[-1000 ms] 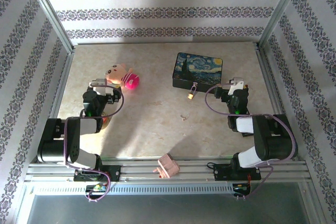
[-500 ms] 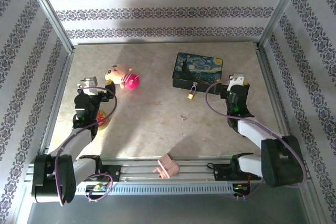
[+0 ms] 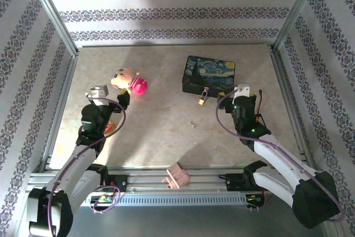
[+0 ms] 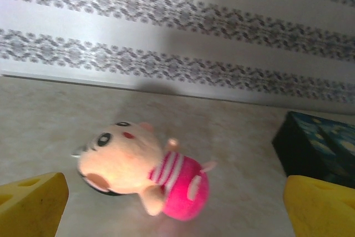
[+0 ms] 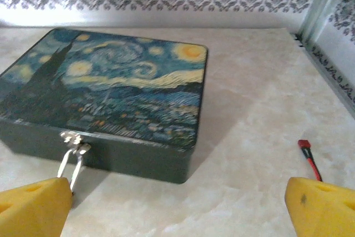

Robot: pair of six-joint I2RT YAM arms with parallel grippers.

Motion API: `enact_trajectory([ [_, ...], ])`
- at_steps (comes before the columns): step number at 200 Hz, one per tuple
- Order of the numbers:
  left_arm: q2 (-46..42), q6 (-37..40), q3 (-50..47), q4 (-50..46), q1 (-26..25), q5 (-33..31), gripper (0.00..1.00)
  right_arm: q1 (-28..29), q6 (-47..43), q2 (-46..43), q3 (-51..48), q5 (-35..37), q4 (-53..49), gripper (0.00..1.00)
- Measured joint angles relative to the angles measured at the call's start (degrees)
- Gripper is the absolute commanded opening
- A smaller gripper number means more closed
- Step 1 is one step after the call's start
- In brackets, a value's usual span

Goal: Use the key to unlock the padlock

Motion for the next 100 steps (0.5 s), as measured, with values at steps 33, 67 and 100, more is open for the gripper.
enact_trajectory([
  [33, 1.1, 0.2, 0.0, -0.4, -7.4, -2.1, 0.99, 7.6, 2.8, -0.1, 3.0, 4.0, -7.3, 0.98],
  [67, 2.4, -1.2, 0.0, -0.4, -8.9, -3.0, 0.99, 12.0, 6.5, 1.4, 4.8, 5.8, -11.9, 0.96],
  [100, 2.5, -3.9, 0.0, -0.2, -10.0, -3.8, 0.99, 13.2, 10.9, 4.9, 6.3, 3.1, -14.6, 0.89],
])
